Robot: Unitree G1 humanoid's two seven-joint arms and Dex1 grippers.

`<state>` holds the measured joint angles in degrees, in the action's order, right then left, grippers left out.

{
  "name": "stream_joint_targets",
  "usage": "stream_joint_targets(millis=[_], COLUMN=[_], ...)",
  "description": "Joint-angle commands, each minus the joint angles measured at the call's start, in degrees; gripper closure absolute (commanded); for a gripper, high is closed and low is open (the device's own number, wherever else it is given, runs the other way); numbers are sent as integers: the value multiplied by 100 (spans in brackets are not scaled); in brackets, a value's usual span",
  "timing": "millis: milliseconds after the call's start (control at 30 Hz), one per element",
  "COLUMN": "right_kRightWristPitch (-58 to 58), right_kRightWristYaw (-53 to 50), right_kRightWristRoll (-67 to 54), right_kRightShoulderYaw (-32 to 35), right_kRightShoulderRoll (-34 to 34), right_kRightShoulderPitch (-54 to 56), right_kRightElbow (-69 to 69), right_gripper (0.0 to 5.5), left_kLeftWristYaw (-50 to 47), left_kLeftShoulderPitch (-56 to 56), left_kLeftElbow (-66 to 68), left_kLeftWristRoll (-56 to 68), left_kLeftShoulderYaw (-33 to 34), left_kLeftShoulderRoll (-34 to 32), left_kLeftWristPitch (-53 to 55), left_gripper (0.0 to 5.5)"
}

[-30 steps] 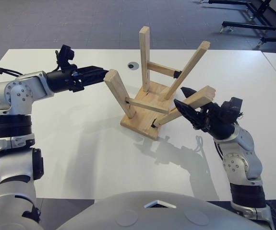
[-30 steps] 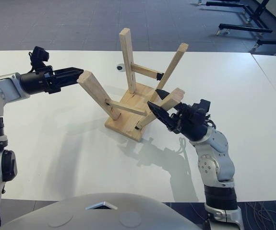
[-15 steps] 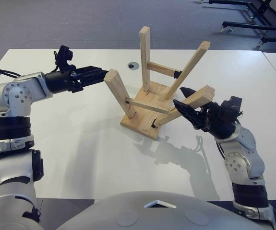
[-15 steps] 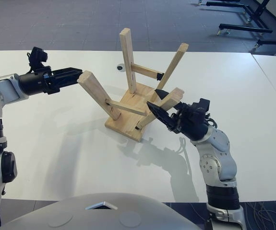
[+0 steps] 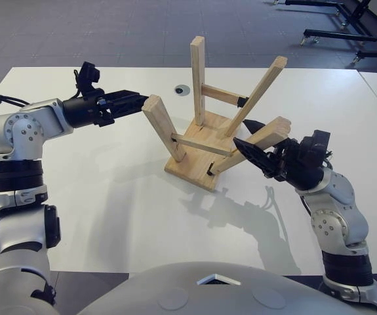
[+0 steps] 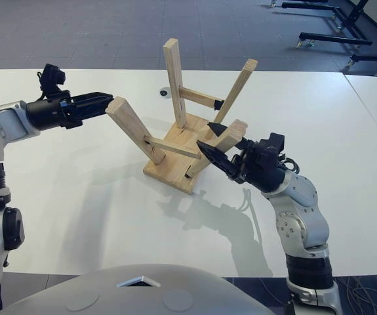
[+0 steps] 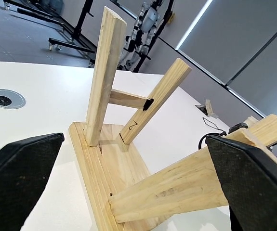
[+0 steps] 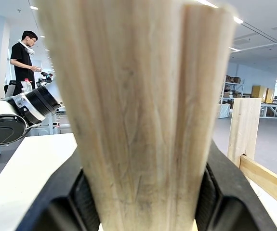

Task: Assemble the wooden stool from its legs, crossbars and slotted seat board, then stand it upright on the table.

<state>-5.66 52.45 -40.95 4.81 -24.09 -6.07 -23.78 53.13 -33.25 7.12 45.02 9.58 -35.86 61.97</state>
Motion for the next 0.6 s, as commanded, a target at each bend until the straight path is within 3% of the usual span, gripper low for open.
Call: stream_joint_targets(millis=[33,600], right_kRightWristPitch=[-44,290], right_kRightWristYaw=[-44,-191], right_kRightWristRoll=[37,169], right_kRightShoulderYaw=[-48,40], right_kRightShoulderRoll=[-22,213], right_kRightShoulderPitch=[-5,123], right_kRightElbow=[-179,16], right_gripper=[345,345], left_kLeftWristYaw=[-55,-45], left_kLeftShoulderPitch=[66,88], left_kLeftElbow=[-62,-44], left_kLeftWristRoll=[41,73], left_kLeftShoulderYaw=[43,0], left_kLeftShoulderRoll=[2,-5], left_kLeftWristPitch=[58,29], left_gripper=[10,10])
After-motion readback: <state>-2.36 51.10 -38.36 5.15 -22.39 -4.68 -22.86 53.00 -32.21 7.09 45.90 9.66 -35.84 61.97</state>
